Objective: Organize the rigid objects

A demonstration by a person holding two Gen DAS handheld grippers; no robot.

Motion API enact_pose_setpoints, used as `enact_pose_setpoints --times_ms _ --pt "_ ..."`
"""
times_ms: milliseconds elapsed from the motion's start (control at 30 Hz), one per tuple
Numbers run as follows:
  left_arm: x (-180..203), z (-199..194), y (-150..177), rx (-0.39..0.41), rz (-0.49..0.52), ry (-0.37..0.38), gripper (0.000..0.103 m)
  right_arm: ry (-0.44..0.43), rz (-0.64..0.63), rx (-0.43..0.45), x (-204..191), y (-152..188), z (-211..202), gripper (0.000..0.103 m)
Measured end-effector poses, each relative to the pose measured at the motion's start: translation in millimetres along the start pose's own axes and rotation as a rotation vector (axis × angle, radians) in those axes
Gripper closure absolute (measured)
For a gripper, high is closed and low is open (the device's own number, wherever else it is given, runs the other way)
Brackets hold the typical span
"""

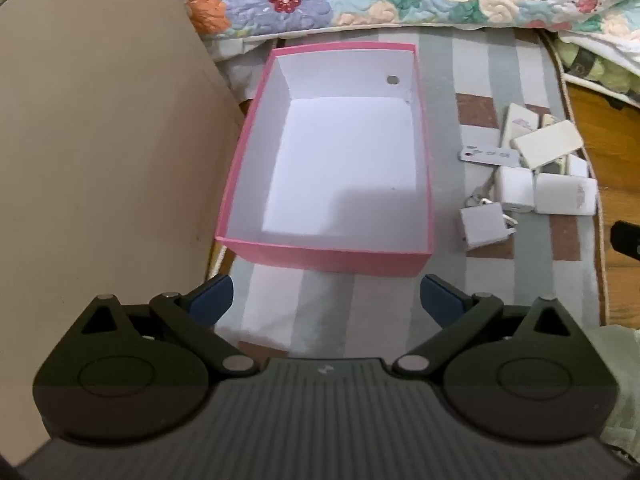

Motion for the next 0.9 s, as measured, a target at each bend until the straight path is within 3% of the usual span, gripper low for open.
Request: enact_pose_setpoints --times_ms 100,167,233,333,900 --pt "-4.4 -1.6 -5.9 -0.007 -0.007 0.047 0.003 -0.019 0.016 -0.012 0.6 0.8 1.2 0.002" --pt "-1.2 -9.5 -3.0 0.042 0.008 0.011 0.010 -0.056 0.042 -0.041 11.2 -1.5 6.3 0.002" --pt "-3.3 -14.7 -0.3 0.071 0.004 0.004 0.010 -0.024 0.024 -0.058 8.5 -7.3 8.0 0.002" --pt "-2.3 -17.3 -2.4 0.065 0.015 0.000 0.010 -0.008 0.015 -0.016 5.7 0.7 6.0 0.002" --pt "-7.6 1.3 3.9 0.028 -0.022 -0.051 0.008 -0.029 0.022 -0.043 0.9 3.0 13.1 0.002"
Point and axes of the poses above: each gripper's, at about its wrist camera, not at the fingertips, and z roughly the way its jaws point, x to its right, y to its underside, the point moved 2 cm from there along z, roughly the way its jaws point
